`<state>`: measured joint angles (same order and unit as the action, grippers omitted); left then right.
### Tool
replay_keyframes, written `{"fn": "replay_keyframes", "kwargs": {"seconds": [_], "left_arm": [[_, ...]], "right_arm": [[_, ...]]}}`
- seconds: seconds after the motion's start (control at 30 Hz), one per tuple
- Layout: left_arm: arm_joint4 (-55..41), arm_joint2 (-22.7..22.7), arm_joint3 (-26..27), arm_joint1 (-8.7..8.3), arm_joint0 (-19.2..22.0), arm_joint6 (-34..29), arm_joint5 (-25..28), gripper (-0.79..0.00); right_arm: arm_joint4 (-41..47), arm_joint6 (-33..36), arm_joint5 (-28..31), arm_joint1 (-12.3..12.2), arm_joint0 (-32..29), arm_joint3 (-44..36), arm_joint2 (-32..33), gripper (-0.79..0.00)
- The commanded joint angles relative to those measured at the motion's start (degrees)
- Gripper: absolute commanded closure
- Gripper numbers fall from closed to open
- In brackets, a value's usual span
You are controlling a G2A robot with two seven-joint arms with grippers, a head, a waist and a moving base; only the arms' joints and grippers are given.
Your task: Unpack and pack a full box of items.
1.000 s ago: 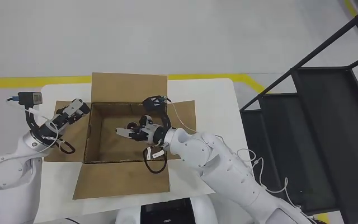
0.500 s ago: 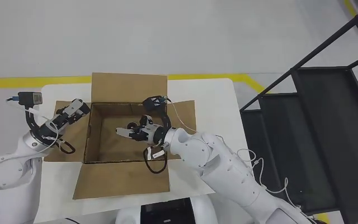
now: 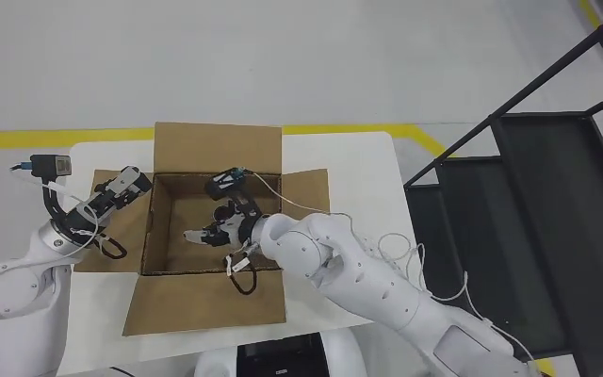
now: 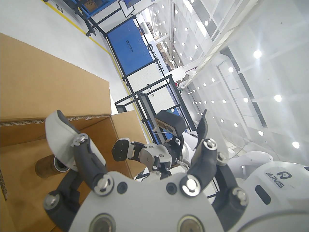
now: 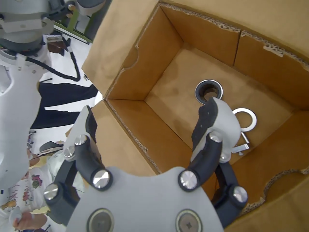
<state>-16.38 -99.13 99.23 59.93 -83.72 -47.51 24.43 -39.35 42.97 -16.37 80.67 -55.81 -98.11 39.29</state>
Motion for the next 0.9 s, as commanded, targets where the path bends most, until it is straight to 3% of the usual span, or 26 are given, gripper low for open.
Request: {"fn": "replay_keyframes", "kwargs": {"seconds": [0.0, 0.2, 0.37, 0.63, 0.87], "left_arm": [[0.0, 0.0, 0.0, 0.0, 0.0, 0.0, 0.0, -0.785], [0.0, 0.0, 0.0, 0.0, 0.0, 0.0, 0.0, -0.785], [0.0, 0.0, 0.0, 0.0, 0.0, 0.0, 0.0, -0.785], [0.0, 0.0, 0.0, 0.0, 0.0, 0.0, 0.0, -0.785], [0.0, 0.0, 0.0, 0.0, 0.0, 0.0, 0.0, -0.785]], "right_arm": [[-1.9, 2.2, -2.0, 0.5, 1.7, 0.3, -1.6, -0.785], [-9.5, 12.1, -6.2, 2.4, 8.1, 3.8, -7.3, -0.785], [-9.7, 17.9, -7.4, 5.1, 13.2, 10.4, -11.3, -0.785], [-7.5, 19.2, -7.9, 9.2, 17.5, 18.6, -14.2, -0.785], [-7.4, 19.2, -7.9, 9.3, 17.5, 18.8, -14.2, -0.785]]}}
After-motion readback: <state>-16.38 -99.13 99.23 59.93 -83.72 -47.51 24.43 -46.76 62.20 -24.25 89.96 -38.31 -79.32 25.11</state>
